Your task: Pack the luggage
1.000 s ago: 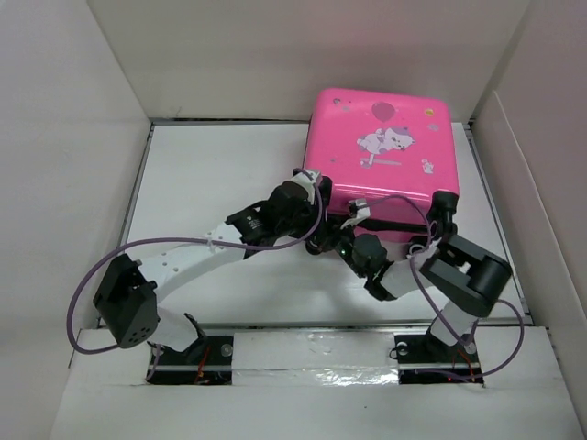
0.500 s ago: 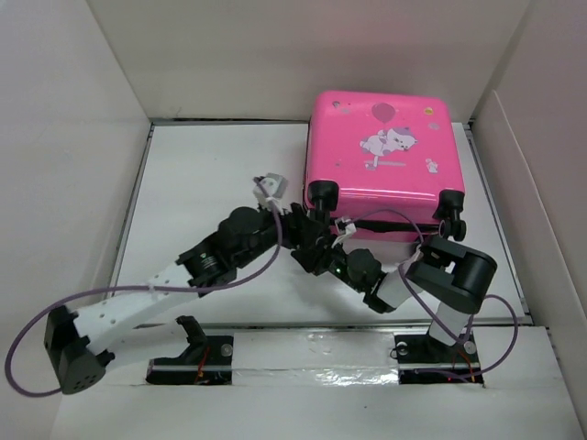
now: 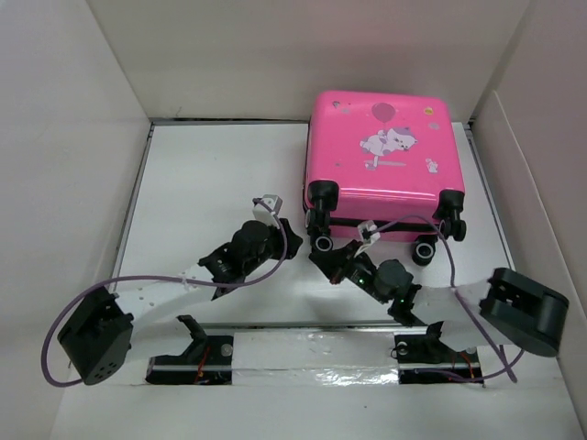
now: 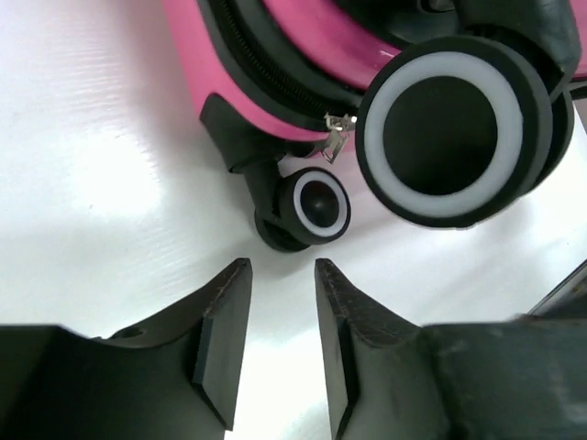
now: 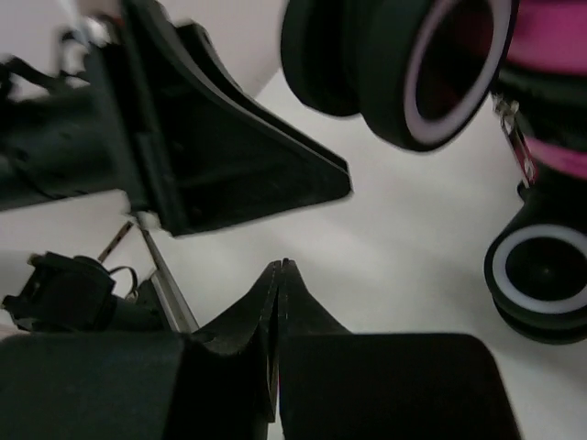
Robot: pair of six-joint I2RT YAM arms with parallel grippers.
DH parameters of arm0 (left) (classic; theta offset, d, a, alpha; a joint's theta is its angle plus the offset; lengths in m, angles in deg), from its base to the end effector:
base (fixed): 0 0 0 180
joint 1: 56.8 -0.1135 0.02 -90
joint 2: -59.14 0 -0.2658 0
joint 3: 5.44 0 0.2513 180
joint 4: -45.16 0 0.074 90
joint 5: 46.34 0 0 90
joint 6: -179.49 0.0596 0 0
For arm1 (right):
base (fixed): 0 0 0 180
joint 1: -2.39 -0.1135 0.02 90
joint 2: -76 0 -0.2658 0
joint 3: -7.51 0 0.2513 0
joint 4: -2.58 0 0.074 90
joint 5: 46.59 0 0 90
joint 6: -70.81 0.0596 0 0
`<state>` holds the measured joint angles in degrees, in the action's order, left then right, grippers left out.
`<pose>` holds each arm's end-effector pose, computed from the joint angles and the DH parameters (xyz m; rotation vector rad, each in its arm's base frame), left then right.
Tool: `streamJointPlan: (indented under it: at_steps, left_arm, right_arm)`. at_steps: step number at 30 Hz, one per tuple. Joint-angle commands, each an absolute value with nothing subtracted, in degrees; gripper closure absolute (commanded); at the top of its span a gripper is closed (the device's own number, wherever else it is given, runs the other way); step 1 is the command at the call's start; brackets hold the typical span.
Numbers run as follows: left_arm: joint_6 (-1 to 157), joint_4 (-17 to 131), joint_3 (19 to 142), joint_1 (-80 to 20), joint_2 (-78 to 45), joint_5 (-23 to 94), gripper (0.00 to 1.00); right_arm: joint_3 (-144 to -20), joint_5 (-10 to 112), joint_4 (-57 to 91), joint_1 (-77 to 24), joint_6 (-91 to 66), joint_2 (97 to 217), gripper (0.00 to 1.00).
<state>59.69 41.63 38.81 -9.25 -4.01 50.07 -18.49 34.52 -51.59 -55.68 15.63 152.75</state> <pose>0.1846 -0.1919 0.2339 0.2153 1.9098 -0.8306 0.1404 0.2079 0.1855 -0.1962 1.6197 1.1638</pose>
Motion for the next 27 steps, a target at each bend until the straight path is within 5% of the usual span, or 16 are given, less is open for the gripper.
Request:
streamJointPlan:
  at_steps: [1,5,9,12,27]
  left_arm:
    - [61.71,28.42,38.61,-9.26,-6.14,47.7,0.7]
    - [62.59,21.54,38.34,-9.26,-9.93,46.38,0.73]
    - [62.94,14.6,38.52,-9.26,-15.2,45.95,0.73]
    - [63.73,10.9,39.48,-9.26,-19.6,46.2,0.73]
    - [64.79,-3.95,39.05,-7.06,-27.86,54.37,0.72]
  right_arm:
    - [-19.05,28.66,-37.12,-57.2,10.35,141.87,1.0]
    - [-22.04,21.81,-17.47,-57.2,8.58,126.92,0.87]
    - [-24.06,18.09,-10.33,-56.59,6.65,120.13,0.52]
    - [-27.31,19.06,-7.43,-56.06,5.94,121.35,0.43]
    - [-31.09,22.75,-11.82,-55.01,5.41,128.74,0.41]
